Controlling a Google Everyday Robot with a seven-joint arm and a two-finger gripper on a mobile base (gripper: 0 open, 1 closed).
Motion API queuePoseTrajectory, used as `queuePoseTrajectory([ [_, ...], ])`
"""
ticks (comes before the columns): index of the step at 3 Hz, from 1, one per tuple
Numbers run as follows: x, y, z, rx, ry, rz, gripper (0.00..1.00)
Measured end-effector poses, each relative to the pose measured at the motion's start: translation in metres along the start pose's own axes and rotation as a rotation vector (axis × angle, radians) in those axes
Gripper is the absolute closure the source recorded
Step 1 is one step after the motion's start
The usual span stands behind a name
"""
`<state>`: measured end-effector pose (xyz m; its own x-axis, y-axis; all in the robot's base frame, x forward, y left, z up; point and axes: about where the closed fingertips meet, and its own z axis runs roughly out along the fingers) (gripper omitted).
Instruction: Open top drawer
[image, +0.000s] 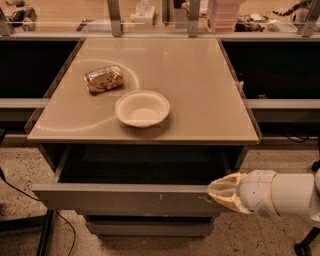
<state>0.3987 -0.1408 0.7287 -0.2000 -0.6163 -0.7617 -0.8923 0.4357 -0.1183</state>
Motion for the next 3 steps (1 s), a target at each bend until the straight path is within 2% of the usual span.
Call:
queuePoseTrajectory([
  [1, 0.000, 0.000, 0.003, -0.009, 0.008, -0.003, 0.39],
  [2, 0.019, -0.001, 0.019, -0.054, 0.004, 0.056, 0.17],
  [3, 0.036, -0.003, 0.033, -0.088, 0.006, 0.102, 0.00],
])
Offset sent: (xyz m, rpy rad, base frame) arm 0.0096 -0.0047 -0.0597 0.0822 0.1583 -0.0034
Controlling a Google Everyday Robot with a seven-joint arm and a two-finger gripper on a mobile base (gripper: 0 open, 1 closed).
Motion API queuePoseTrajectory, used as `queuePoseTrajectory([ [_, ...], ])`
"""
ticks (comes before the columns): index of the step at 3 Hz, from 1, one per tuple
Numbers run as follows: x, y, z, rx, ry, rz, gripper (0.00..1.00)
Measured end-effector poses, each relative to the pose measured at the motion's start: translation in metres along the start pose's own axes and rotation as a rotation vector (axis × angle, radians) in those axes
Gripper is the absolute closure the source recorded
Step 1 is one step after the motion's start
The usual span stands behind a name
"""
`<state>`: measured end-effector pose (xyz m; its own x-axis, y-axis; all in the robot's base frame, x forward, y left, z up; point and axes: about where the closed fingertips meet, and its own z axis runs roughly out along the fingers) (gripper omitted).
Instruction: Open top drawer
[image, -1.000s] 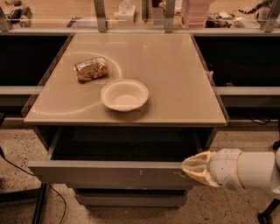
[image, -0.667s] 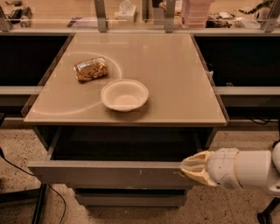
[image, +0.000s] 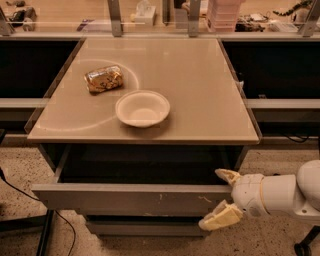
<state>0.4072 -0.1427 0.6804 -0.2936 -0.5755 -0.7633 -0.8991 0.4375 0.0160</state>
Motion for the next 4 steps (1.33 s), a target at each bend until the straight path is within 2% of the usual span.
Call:
queuePoseTrajectory([
  [1, 0.001, 0.001, 0.002, -0.005, 0.009, -0.003, 0.00],
  [2, 0.017, 0.003, 0.015, -0.048, 0.031, 0.039, 0.07],
  [3, 0.014, 0.003, 0.012, -0.048, 0.031, 0.039, 0.25],
  [4, 0.011, 0.003, 0.009, -0.047, 0.031, 0.039, 0.48],
])
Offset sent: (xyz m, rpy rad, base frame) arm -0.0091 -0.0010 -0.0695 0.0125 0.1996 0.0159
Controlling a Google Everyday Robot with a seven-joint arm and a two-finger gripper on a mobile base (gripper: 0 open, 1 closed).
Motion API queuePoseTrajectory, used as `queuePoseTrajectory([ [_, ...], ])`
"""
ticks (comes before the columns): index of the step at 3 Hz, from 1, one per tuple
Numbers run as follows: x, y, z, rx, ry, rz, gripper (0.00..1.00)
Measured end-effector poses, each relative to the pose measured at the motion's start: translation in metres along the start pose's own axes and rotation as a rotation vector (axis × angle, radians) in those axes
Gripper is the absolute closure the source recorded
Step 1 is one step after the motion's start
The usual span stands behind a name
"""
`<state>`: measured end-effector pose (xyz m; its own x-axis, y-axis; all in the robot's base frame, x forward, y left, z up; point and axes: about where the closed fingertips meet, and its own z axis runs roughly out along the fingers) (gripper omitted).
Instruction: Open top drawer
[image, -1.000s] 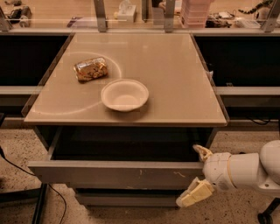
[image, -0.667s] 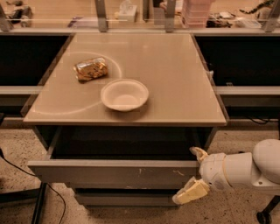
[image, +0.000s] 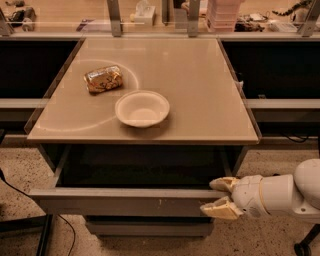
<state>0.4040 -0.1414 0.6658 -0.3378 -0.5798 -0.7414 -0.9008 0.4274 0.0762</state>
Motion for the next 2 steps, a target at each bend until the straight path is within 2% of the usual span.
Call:
queuePoseTrajectory([
  [1, 0.0000, -0.0025, -0.0018, 0.000, 0.000, 0.000, 0.72],
  [2, -0.0018, 0.0062, -0.0093, 0.016, -0.010, -0.019, 0.95],
])
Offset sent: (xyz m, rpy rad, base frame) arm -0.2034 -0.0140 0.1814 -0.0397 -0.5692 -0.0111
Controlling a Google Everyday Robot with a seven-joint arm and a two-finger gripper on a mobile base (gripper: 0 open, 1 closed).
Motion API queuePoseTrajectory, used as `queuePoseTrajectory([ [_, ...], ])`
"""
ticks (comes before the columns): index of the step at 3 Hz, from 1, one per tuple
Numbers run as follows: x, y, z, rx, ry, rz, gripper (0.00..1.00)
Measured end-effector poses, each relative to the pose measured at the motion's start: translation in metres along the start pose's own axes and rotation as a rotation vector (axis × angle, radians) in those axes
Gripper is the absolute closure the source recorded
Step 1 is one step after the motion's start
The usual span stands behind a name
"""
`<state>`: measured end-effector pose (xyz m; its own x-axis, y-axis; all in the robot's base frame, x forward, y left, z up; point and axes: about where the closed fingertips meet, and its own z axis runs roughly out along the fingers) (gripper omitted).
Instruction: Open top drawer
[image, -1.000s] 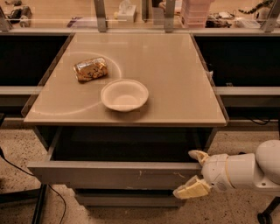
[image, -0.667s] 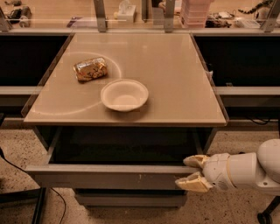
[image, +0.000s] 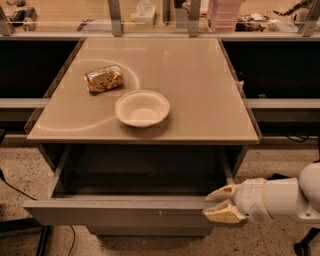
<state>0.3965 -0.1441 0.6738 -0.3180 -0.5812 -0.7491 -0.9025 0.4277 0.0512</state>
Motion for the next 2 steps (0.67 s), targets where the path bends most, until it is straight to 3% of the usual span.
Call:
queuePoseTrajectory([
  [1, -0.0007, 0.0065, -0.0037, 0.007, -0.011, -0.021, 1.00],
  [2, -0.0008, 0.0065, -0.0037, 0.007, -0.011, -0.021, 0.82],
])
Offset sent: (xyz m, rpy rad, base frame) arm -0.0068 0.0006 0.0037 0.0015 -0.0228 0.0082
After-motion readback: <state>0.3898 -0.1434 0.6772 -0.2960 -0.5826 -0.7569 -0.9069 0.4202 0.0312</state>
